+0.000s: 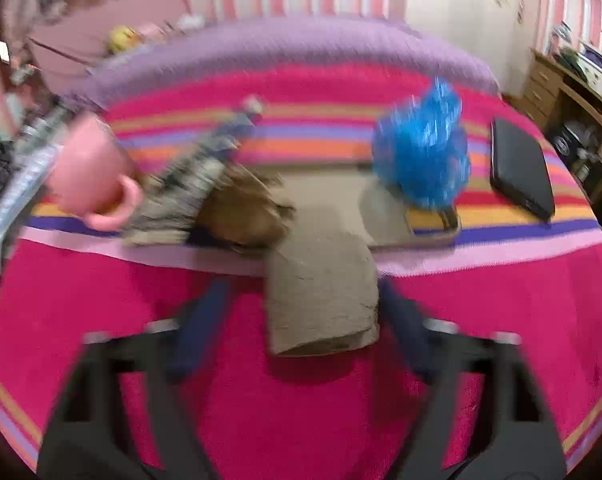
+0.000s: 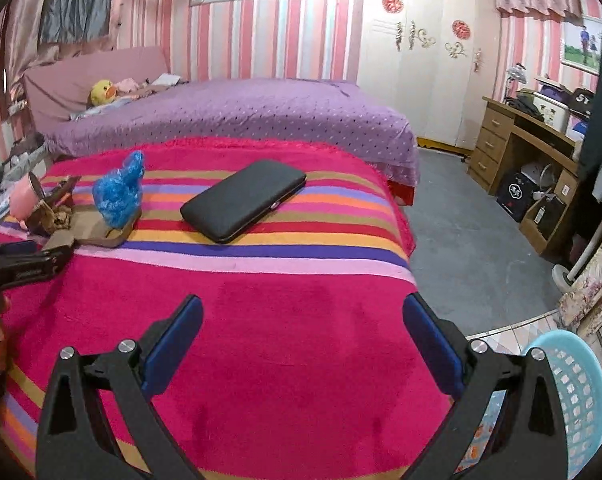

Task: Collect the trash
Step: 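Grasp the brown paper roll with the left gripper while the right gripper grasps the blue plastic bag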

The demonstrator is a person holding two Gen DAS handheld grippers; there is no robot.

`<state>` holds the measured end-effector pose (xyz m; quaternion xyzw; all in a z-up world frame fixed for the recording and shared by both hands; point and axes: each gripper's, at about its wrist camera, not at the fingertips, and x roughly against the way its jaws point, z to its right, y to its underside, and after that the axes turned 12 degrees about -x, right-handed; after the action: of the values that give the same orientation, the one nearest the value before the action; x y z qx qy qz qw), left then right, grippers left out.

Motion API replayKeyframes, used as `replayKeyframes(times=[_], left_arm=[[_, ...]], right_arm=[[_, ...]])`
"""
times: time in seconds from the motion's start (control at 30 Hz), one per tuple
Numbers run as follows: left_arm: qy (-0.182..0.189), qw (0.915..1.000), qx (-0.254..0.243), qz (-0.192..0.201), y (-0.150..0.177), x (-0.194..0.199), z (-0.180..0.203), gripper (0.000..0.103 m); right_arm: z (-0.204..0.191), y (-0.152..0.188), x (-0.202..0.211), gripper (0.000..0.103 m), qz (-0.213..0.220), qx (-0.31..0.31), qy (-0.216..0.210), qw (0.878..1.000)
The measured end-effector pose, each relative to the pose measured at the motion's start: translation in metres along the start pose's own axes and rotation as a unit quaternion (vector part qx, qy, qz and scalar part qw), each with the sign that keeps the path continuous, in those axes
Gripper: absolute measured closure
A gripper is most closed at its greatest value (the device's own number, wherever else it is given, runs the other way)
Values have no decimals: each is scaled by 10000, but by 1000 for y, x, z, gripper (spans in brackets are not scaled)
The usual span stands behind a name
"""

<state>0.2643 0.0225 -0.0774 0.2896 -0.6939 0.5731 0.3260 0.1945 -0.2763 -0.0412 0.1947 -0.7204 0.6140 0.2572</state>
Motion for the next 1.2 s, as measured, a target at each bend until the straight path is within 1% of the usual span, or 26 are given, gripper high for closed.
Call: replayKeyframes(times=[0.03, 0.13, 0.17, 0.23, 0.3, 0.33, 0.4, 0.43, 0.5, 0.53, 0.57, 0.6, 0.63, 0.67, 0.73, 0.83, 0.9, 1.0, 1.03, 1.1, 1.2], left_arm=[[-6, 10000, 25, 74, 1, 4, -1, 56], [131, 9996, 86, 214, 9, 30, -9, 57], [37, 9992, 39, 392, 15, 46, -16, 57], [-348, 9973, -83, 639, 19, 68, -28, 57], [-544, 9954, 80, 779, 26, 82, -53, 57], [-644, 9944, 164, 825, 30, 86, -67, 57], [-1053, 9904, 211, 865, 37, 87, -93, 57], [-1235, 9885, 311, 812, 39, 83, -109, 57], [-1327, 9870, 627, 650, 46, 75, -137, 57], [-1358, 9862, 732, 610, 51, 74, -145, 57], [-1411, 9851, 792, 576, 53, 73, -153, 57], [-1508, 9835, 838, 539, 55, 72, -159, 57], [-1533, 9828, 869, 548, 58, 75, -164, 57], [-1532, 9825, 903, 563, 58, 76, -165, 57], [-1495, 9820, 969, 629, 57, 83, -166, 57], [-1519, 9814, 845, 820, 54, 97, -151, 57], [-1384, 9823, 861, 919, 56, 107, -140, 57], [-1164, 9833, 902, 1070, 60, 125, -115, 57], [-1104, 9837, 859, 1126, 61, 132, -103, 57], [-1056, 9843, 689, 1232, 66, 147, -76, 57], [-971, 9861, 600, 1207, 82, 160, -47, 57]], right_arm=[[-2, -1, -2, 5, -27, -5, -34, 10000], [-22, -5, -9, 5, -54, 75, -235, 9997], [-34, -7, -13, 5, -67, 199, -306, 9993], [-62, -13, -22, 5, -51, 427, -485, 9979], [-95, -21, -34, 6, -68, 588, -682, 9959], [-121, -26, -44, 6, -97, 717, -890, 9934], [-151, -31, -55, 6, -78, 864, -1019, 9910], [-169, -35, -64, 7, -107, 899, -1053, 9903], [-199, -41, -85, 9, -202, 974, -1098, 9890], [-208, -43, -94, 17, -246, 1016, -1097, 9885], [-218, -43, -106, 43, -369, 1079, -1052, 9879], [-226, -42, -118, 58, -553, 1124, -1044, 9866], [-231, -38, -132, 71, -882, 1131, -1115, 9834], [-232, -37, -133, 76, -864, 1147, -1114, 9833], [-226, -34, -118, 77, -612, 1220, -1214, 9832], [-205, -30, -79, 78, -313, 1238, -1326, 9829], [-185, -24, -49, 78, -224, 1253, -1316, 9831], [-154, -5, -6, 77, -128, 1390, -1126, 9838], [-136, 4, 11, 77, -116, 1340, -1054, 9853], [-110, 12, 32, 77, -51, 1266, -941, 9875], [-71, 31, 59, 77, -74, 1059, -740, 9916]])
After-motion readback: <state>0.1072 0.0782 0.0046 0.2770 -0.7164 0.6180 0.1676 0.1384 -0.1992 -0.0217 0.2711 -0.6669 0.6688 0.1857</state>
